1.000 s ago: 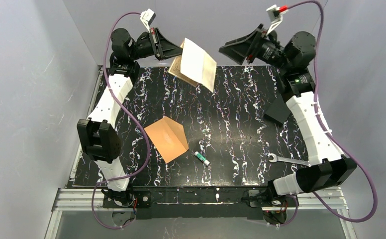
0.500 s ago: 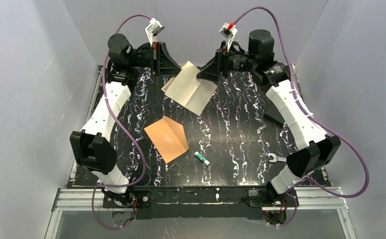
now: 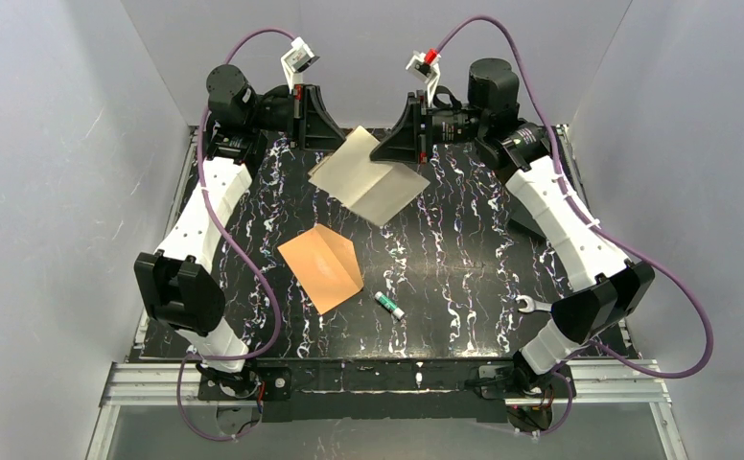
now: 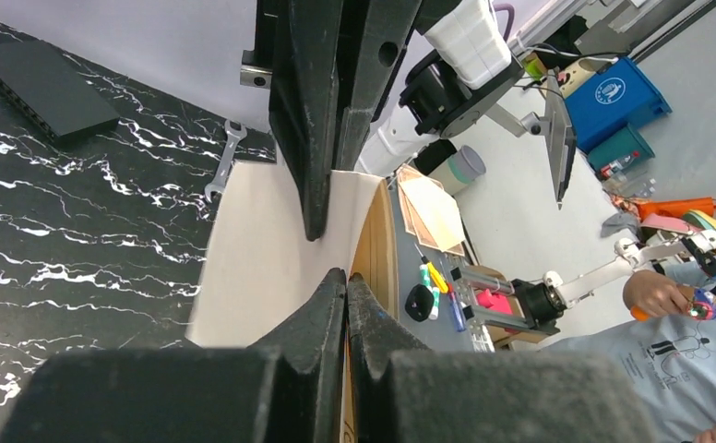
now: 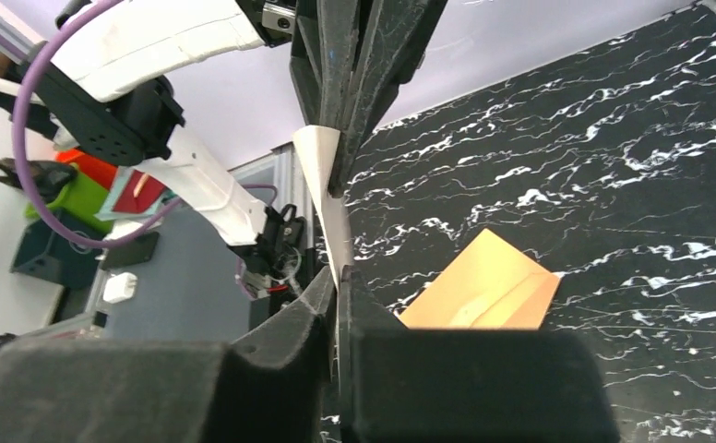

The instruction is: Place the letter into the envelope and seal it

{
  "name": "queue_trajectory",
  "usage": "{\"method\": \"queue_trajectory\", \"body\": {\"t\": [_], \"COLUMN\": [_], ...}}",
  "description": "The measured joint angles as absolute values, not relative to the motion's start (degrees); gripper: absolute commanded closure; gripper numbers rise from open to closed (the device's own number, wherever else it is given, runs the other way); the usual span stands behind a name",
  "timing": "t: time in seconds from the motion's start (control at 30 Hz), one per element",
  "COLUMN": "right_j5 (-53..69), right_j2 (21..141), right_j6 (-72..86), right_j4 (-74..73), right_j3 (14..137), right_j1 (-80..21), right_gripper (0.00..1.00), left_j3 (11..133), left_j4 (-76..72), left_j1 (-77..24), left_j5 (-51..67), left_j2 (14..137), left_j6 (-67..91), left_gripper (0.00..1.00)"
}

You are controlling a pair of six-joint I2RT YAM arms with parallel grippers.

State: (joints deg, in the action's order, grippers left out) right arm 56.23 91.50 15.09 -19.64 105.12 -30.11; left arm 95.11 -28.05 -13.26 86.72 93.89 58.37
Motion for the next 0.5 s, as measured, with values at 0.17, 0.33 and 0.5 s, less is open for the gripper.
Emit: {"method": "queue_trajectory", "body": {"t": [0.17,0.33,0.5], "right_j5": [56.64,51.51,39.05], "right_j2": [91.46,89.67,83.92], "right_j6": [18.15,20.49,22.31], "right_j4": [-17.26,-14.7,-11.2], "right_j3": [105.12,104.42,101.3], "right_j1": [-30.06,-29.95,-29.26], "right_gripper": [0.99,0.99,0.99], "left_j3": [95.98,96.2,93.27], "left_j4": [-28.12,-28.25,-28.25], "left_j1": [-13.23,-12.12,-6.07], "left_j5": [87.35,84.73,76.84], "left_j2": [94.08,93.91,91.5], "left_j6": [57.91,57.01,57.63], "left_gripper": [0.42,0.17,0.02]}}
